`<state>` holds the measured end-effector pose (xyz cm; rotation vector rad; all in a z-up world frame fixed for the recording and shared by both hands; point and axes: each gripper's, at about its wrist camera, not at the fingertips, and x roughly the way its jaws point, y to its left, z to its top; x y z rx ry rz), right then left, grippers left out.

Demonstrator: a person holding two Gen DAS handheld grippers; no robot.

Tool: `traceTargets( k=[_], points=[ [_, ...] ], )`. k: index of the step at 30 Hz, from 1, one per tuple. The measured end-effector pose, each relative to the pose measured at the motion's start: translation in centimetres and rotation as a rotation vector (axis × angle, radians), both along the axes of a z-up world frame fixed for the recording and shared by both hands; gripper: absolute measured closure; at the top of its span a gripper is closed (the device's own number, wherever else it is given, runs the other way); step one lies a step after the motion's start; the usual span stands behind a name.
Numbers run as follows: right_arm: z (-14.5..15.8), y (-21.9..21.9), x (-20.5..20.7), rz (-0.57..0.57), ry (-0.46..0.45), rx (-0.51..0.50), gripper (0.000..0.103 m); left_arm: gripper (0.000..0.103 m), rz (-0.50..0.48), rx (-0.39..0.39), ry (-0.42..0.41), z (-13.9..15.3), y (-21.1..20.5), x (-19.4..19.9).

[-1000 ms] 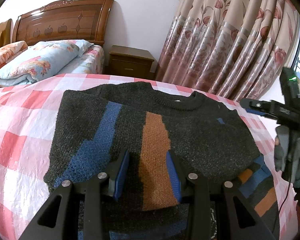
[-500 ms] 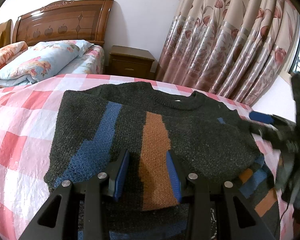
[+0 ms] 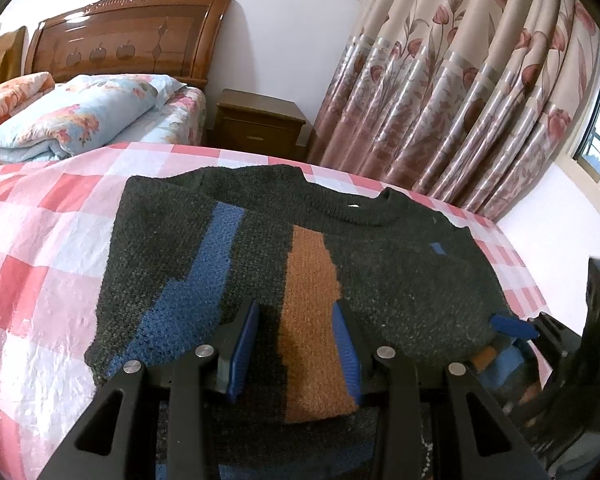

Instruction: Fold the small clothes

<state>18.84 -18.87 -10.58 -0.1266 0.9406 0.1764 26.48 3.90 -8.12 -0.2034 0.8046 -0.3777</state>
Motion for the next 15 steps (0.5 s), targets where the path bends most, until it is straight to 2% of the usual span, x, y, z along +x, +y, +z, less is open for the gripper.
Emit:
traceTargets(
  k=[2, 3, 4, 6, 8, 11, 12, 13, 15],
  points=[
    [0.6, 0.3, -0.6, -0.033, 0.010, -0.016, 0.000, 0.064, -0.010, -0.009, 0.033, 0.4, 0.5, -0.1],
    [1.0, 0.3, -1.0, -0.052, 0.010, 0.002, 0.000, 0.069, 0.009, -0.012, 0.051, 0.8, 0.7, -0.6],
    [1.5, 0.4, -1.9, -0.061, -0.008, 0.025, 0.000, 0.069, 0.024, -0.035, 0.061, 1.5, 1.0, -1.6],
    [2.3, 1.3, -3.8, -0.038, -0.040, 0.021, 0.000, 0.067, -0.024, -0.087, 0.013, 3.1, 1.0, -4.5],
    [1.5, 2.9, -4.9, 0.009, -0.016, -0.016, 0.000, 0.066, -0.076, -0.013, -0.011, 3.2, -0.2, -7.1],
    [-0.4, 4.9, -5.3, 0.061, 0.025, -0.044, 0.000, 0.066, -0.150, 0.110, 0.060, 0.3, -2.3, -9.1],
    [0.0, 4.8, -5.6, 0.051, 0.015, -0.040, 0.000, 0.067, -0.158, 0.149, 0.056, -0.4, -2.7, -9.5],
    [-0.1, 4.8, -5.4, 0.046, 0.032, -0.038, 0.000, 0.066, -0.162, 0.175, 0.003, -0.3, -2.8, -10.2],
    [-0.2, 4.0, -5.2, 0.025, 0.053, -0.025, 0.000, 0.066, -0.158, 0.180, 0.010, -0.1, -2.0, -10.5]
  ],
)
